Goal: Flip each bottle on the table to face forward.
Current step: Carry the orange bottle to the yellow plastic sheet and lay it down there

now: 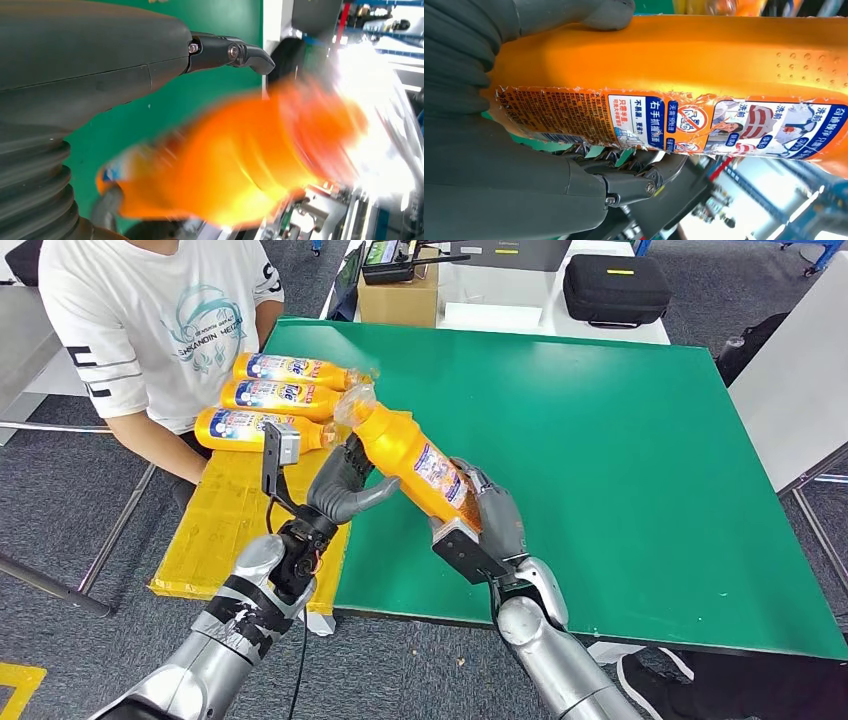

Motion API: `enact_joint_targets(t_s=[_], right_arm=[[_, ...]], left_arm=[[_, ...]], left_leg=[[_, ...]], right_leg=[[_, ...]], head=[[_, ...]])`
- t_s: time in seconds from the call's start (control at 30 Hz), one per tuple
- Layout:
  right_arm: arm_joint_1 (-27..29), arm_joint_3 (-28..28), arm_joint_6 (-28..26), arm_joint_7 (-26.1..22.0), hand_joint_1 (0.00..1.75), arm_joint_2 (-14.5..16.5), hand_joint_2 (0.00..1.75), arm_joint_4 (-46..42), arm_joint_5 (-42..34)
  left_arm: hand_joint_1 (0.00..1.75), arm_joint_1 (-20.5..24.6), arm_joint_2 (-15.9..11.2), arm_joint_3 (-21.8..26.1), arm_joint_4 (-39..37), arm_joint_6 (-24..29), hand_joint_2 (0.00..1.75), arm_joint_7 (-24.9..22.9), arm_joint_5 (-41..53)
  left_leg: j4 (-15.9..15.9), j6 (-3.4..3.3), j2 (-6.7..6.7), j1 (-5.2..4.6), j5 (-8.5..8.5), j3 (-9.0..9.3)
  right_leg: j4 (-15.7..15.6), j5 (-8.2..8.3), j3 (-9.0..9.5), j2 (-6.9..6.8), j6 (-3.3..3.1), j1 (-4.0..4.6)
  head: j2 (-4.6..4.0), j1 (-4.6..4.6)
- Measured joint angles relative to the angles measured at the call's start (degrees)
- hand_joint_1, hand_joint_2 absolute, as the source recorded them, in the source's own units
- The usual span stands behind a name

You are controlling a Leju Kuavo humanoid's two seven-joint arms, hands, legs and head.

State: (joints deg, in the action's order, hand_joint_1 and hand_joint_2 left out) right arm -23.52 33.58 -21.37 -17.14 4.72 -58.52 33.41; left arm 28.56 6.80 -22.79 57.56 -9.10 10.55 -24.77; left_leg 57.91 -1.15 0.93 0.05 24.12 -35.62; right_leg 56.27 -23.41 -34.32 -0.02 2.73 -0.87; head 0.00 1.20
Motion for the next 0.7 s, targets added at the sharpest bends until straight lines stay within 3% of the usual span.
enact_joint_targets(t_s=[0.3,0.43,0.7], right_arm=[[-4.4,4.4,3.1,0.4,1.75,-0.1,1.75,5.8,4.4],[-5.7,5.8,3.7,0.6,1.75,0.0,1.75,7.2,5.3],[-6.4,7.1,2.6,1.1,1.75,0.4,1.75,8.2,5.3]], left_arm=[[0.00,0.9,0.0,-2.9,0.9,0.0,1.75,-0.8,-0.9],[1.73,1.1,0.0,-3.5,1.0,0.0,1.75,-0.9,-1.1],[1.75,1.3,0.0,-3.4,1.4,-0.3,1.75,-0.4,-2.5]], left_leg=[[0.0,0.00,-0.02,0.00,0.00,0.00],[0.0,0.00,-0.01,0.00,0.00,0.00],[0.0,0.00,-0.01,0.00,0.00,-0.01]], right_leg=[[0.0,0.00,-0.01,0.01,0.00,0.00],[0.0,0.00,-0.01,0.00,0.00,0.00],[0.0,0.00,-0.02,0.00,0.00,0.00]], head=[[0.00,0.00],[0.00,-0.01],[0.00,-0.01]])
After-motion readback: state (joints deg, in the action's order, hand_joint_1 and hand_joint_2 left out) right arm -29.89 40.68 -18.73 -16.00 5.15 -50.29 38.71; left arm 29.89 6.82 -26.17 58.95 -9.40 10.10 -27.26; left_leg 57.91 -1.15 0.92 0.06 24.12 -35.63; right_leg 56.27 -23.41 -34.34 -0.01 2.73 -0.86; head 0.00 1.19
